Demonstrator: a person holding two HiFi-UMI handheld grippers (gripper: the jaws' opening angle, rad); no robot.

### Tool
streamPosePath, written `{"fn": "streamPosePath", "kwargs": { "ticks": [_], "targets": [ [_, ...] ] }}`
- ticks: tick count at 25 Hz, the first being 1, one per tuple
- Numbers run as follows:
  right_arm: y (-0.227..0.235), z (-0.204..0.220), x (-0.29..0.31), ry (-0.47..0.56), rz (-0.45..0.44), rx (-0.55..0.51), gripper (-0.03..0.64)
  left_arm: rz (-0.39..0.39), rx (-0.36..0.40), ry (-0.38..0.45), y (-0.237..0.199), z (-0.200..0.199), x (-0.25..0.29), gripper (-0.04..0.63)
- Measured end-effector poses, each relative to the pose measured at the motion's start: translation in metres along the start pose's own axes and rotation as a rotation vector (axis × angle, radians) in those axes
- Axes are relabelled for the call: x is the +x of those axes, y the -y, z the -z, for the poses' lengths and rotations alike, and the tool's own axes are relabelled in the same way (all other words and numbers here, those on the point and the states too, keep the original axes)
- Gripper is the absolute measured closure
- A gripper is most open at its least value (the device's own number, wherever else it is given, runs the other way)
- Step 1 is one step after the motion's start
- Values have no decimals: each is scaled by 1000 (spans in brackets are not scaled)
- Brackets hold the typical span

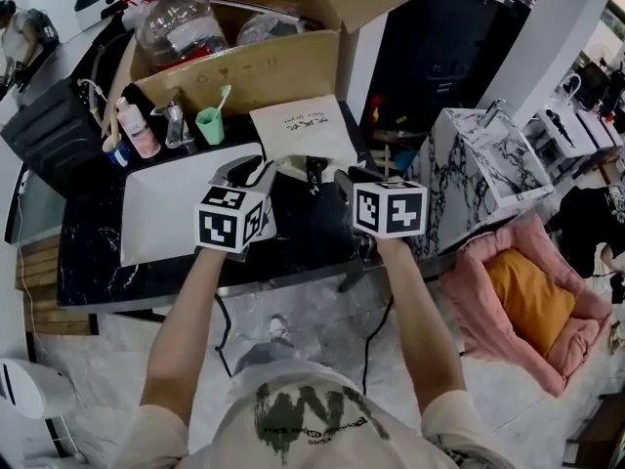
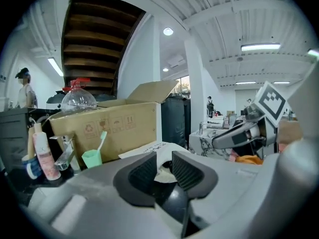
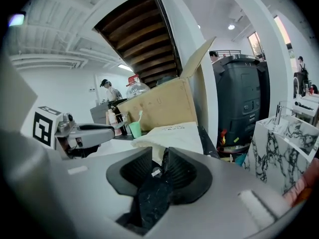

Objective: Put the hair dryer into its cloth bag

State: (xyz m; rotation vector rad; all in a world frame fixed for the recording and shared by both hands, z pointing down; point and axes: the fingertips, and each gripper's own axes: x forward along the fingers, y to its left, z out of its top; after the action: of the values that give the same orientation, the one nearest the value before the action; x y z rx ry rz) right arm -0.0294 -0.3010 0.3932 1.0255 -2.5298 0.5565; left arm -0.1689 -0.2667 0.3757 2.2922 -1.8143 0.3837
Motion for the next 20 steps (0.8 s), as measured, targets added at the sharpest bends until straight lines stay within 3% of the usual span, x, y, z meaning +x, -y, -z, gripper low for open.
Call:
{"fn": "streamPosePath", "kwargs": {
  "ticks": [5,7,10,20],
  "targets": [
    [-17,0,-19,36,-5,-55,569,-72,-33,-2,1,10,-27,517],
    [-20,1,-26,45,2,-68,618,-89,-62,1,2,14,-37,562],
    [-25,0,-33,63,0,-83,618,-109,-82,18,4,15,-49,589],
    [-33,2,-48,110,-19,-81,618,-165,-71,35,-8,14,-74,591]
  ]
}}
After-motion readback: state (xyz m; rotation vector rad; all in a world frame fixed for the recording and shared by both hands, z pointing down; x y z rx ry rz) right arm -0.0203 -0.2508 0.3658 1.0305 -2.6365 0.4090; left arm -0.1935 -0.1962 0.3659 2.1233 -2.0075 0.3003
